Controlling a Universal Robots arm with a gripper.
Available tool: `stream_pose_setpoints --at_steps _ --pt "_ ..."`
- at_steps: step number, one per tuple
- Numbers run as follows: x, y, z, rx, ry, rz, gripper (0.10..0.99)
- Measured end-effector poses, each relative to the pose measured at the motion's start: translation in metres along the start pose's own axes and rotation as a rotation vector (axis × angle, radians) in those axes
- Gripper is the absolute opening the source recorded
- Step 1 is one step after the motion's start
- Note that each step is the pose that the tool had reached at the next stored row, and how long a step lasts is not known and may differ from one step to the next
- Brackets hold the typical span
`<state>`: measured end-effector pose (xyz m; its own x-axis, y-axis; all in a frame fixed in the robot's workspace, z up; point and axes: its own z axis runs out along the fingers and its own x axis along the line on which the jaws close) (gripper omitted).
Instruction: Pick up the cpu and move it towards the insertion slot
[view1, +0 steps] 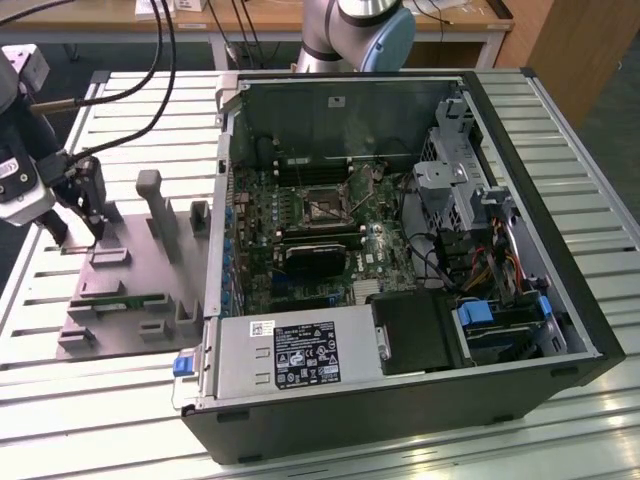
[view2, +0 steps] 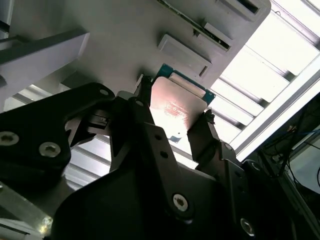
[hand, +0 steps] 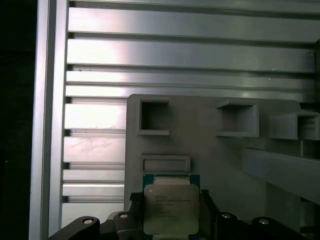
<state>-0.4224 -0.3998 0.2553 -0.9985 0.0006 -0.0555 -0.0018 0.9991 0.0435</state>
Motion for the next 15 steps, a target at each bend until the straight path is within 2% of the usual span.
stream_pose_setpoints --at_steps 15 --pt "-0.0021 0.0017 -0.0381 0.0 -0.0057 0.0 0.537"
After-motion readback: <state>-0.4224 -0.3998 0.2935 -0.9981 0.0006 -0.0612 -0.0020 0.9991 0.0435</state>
